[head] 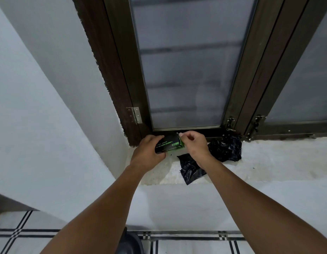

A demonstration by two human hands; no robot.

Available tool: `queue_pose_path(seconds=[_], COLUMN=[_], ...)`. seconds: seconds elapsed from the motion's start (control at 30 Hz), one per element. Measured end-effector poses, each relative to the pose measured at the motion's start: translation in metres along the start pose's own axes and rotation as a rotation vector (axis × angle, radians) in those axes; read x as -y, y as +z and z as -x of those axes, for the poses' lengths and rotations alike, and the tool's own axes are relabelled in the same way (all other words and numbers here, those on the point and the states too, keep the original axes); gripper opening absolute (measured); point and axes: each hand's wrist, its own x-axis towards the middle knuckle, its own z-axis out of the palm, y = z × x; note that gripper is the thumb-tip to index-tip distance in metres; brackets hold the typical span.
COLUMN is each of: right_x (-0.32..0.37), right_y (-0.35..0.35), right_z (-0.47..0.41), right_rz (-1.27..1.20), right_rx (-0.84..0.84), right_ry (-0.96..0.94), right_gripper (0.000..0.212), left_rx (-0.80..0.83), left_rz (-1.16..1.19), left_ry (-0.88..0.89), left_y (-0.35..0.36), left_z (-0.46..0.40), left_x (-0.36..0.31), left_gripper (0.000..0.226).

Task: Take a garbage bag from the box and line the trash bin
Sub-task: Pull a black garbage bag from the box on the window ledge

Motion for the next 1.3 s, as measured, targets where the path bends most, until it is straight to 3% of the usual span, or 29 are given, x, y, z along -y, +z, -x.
queue_pose_path(seconds=[0.1, 0.4, 0.57, 0.77, 0.97, 1.1, 1.2, 1.3], right_x=[-0.004, -0.018, -0.024, -0.022, -0.025, -0.024, -0.02, -0.015], right_y=[0.008, 0.023, 0.018, 0.014, 0.013, 0.002, -0.012, -0.03], right_z=[-0.003, -0.012, -0.011, -0.004, -0.001, 0.003, 0.007, 0.015], right_rz=[0.018, -0.046, 0.024, 0.014, 0.007, 0.017, 0.113, 0.37], right_rx=[0.023, 0.089, 0.086, 0.094, 0.066, -0.011, -0.092, -0.324], right_ry=[0.078, 0.269, 0.317, 0.334, 0.327, 0.238, 0.087, -0.077], right_gripper=[0.032, 0.03, 0.034, 0.04, 0.038, 0.034, 0.015, 0.013], left_rx=[0.037, 0.104, 0.041, 0.059, 0.026, -0.083, -0.154, -0.164], left_rz=[-0.04, -0.133, -0.08, -0.03, -0.172, -0.25, -0.262, -0.212], left_ry=[-0.062, -0.144, -0.102, -0.134, -0.132, -0.055, 0.058, 0.164], left_y=[0.0, 0.007, 0.01, 0.008, 0.006, 0.007, 0.014, 0.026], left_z=[-0.004, -0.004, 0.001, 0.005, 0.009, 0.01, 0.006, -0.002], left_x=[0.007, 0.024, 0.022, 0.021, 0.018, 0.01, -0.007, -0.035], left_gripper=[0.077, 0.076, 0.064, 0.071, 0.064, 0.056, 0.047, 0.038])
